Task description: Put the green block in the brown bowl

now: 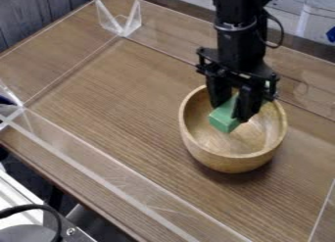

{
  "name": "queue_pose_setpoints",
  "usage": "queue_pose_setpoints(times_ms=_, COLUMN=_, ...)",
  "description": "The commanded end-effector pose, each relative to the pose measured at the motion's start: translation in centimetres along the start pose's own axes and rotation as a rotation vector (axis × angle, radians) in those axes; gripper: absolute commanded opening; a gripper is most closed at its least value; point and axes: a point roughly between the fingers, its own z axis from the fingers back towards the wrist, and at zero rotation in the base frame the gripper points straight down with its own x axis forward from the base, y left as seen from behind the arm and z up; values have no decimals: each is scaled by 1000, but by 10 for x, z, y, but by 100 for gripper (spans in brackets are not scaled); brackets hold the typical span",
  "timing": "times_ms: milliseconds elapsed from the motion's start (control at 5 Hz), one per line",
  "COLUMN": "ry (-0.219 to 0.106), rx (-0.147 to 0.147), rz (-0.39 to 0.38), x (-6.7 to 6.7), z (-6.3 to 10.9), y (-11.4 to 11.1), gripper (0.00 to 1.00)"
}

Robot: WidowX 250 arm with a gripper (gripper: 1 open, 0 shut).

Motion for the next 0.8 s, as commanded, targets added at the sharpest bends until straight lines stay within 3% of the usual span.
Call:
queue_pose_setpoints(times_ms=0, ry=-31, rx=1, rz=-15, x=5, z=6, y=-2, gripper=0)
queue_pose_setpoints(times_ms=600, ry=-16, rx=-5, rz=-15, x=7, z=-3, y=1, gripper=0)
